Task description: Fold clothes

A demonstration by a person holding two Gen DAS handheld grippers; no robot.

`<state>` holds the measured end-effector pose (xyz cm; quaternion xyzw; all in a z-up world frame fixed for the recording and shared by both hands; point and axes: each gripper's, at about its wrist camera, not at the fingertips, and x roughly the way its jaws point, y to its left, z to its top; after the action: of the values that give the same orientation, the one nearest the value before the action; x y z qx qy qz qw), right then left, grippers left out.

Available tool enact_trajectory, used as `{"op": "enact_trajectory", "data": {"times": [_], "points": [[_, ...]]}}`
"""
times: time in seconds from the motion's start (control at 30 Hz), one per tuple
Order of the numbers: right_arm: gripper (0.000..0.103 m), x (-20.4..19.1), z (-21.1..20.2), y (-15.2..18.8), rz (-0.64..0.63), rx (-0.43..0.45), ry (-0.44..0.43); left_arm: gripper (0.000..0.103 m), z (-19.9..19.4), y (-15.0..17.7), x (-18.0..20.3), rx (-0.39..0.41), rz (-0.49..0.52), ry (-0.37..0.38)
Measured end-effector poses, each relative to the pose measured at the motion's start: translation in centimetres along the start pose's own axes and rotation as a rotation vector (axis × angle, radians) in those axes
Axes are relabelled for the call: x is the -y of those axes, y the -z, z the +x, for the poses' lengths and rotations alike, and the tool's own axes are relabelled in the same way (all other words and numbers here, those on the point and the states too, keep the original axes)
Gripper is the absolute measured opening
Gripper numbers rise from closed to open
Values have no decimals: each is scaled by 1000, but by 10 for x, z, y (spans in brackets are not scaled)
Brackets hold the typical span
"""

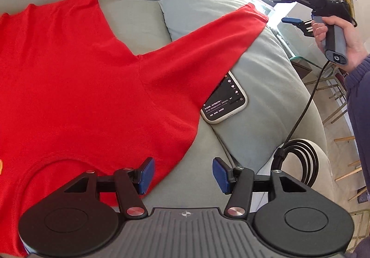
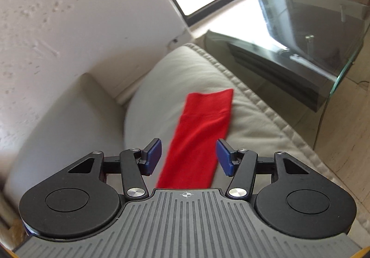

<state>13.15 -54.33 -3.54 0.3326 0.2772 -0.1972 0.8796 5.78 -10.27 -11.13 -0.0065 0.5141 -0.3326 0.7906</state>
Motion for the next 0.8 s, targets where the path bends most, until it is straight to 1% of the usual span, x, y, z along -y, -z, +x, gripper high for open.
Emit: {"op": "enact_trajectory", "data": {"times": [0.1, 0.17, 0.27, 0.3, 0.37, 0.4, 0.43, 0.47, 0.5, 0.57, 0.6, 0.63, 0.67, 0.7, 0.73, 0.8], "points": [[60, -39, -41, 26, -114, -34, -86, 52, -28, 14, -14, 30, -50, -64], [60, -66, -63, 46, -186, -68, -148, 52, -51, 24, -31, 64, -112, -105], [60, -100, -84, 76, -223, -135, -260, 52, -88, 37, -57, 133, -214, -165], [60, -110, -90, 85, -228, -157, -292, 52, -101, 41, -64, 160, -242, -193], [61, -131, -100, 109, -244, -187, -341, 54, -125, 46, -79, 223, -289, -272], [64, -140, -103, 119, -254, -196, -361, 56, -134, 47, -86, 252, -315, -319], [72, -150, -105, 132, -266, -200, -374, 58, -139, 47, -93, 271, -335, -368], [77, -158, -103, 146, -279, -211, -380, 60, -142, 47, -99, 286, -353, -416], [78, -166, -98, 161, -296, -230, -380, 60, -141, 45, -106, 284, -362, -450], [67, -182, -81, 199, -372, -301, -355, 57, -125, 42, -118, 252, -359, -423], [47, -188, -72, 219, -412, -340, -340, 55, -115, 41, -125, 225, -358, -400], [33, -190, -61, 238, -446, -384, -307, 54, -104, 42, -132, 193, -357, -377], [31, -193, -50, 257, -479, -428, -272, 50, -94, 43, -136, 162, -353, -375], [29, -195, -39, 276, -512, -472, -237, 43, -86, 45, -139, 133, -348, -382], [29, -195, -30, 294, -538, -510, -203, 40, -79, 48, -140, 112, -349, -389], [30, -191, -19, 320, -573, -583, -130, 39, -77, 56, -138, 101, -334, -387]]}}
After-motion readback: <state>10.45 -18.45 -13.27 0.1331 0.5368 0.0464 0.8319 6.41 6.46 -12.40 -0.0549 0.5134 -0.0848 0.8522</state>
